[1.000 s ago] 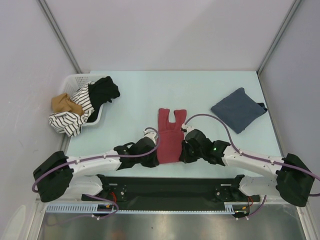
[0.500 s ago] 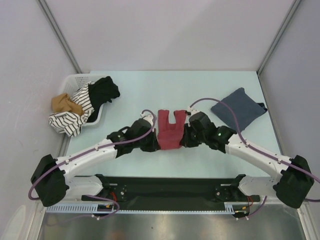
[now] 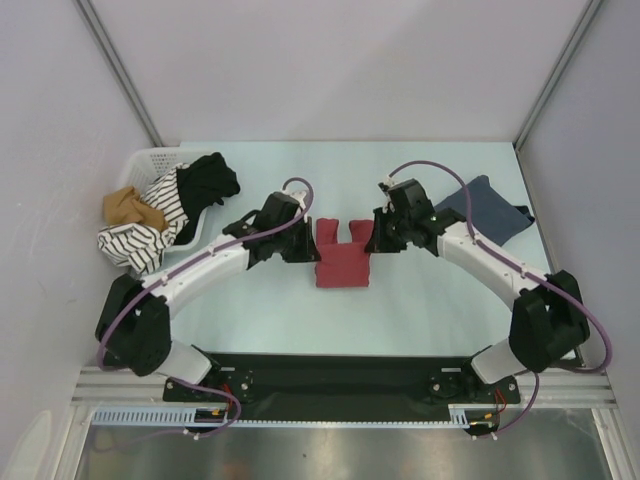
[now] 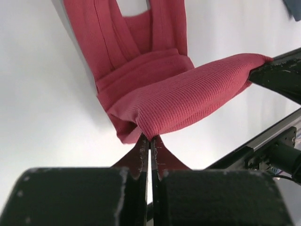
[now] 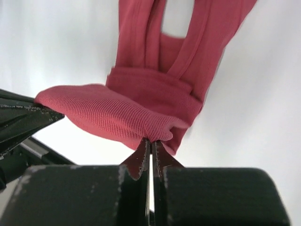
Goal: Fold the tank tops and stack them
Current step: Fold the tank top
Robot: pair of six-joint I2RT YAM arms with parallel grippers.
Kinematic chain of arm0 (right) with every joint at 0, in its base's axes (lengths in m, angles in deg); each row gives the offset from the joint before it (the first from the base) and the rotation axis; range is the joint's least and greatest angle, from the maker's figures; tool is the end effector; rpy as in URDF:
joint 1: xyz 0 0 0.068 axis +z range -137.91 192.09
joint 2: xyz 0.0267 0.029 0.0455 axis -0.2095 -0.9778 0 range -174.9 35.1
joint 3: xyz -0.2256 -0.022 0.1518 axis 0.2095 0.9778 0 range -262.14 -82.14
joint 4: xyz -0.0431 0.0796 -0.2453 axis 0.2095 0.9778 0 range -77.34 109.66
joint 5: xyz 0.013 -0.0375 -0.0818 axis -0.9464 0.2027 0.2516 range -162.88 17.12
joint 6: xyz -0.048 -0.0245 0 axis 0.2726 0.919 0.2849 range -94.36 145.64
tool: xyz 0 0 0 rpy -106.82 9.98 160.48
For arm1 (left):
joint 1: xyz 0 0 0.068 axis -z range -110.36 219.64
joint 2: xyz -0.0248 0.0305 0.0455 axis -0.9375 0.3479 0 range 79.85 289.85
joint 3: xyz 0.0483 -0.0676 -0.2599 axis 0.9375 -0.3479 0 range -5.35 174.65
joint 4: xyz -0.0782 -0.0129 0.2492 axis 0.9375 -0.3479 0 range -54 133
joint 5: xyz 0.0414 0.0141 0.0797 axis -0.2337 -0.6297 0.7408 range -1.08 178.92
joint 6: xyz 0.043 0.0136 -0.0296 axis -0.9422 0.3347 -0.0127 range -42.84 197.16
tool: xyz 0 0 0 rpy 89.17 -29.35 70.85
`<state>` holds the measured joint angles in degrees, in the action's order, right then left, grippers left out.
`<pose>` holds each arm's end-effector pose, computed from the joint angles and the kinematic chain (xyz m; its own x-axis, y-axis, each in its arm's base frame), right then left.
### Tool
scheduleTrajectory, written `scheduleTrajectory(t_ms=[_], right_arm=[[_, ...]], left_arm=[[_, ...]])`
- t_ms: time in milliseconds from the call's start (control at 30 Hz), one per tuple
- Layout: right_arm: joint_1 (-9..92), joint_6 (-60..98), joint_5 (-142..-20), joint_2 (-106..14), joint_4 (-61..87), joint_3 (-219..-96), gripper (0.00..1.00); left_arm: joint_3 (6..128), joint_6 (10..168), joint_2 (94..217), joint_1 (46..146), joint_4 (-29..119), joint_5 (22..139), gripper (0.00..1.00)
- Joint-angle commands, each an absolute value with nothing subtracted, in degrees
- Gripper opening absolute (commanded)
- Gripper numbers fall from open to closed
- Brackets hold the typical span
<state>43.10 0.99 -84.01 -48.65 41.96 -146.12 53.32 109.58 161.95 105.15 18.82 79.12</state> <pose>0.2652 0.1675 0.2672 -0.8445 -0.0303 -0.5348 -0.2881 0.8674 0.4058 0.2455 -0.1826 0.2521 -0.8644 -0.0322 -0.5017 0.2396 0.8509 -0.4676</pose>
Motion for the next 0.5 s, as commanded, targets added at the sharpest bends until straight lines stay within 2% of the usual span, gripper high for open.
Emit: scheduleTrajectory(t_ms=[0, 333, 467], right_arm=[[39.52, 4.19, -86.59, -52.86, 41.58, -151.04, 0.0], [35.04, 5.68, -88.17, -69.02, 42.01, -164.21, 0.0], [34.59, 6.04, -85.11, -75.45, 43.51, -170.81, 0.0]], left_arm=[[59.67, 106.52, 165.87, 102.78, 18.75, 75.92, 0.0], [75.67, 104.49, 181.61, 96.55, 15.67, 74.33, 0.01], [80.6, 104.49, 188.29, 94.69, 15.14, 72.4, 0.0]])
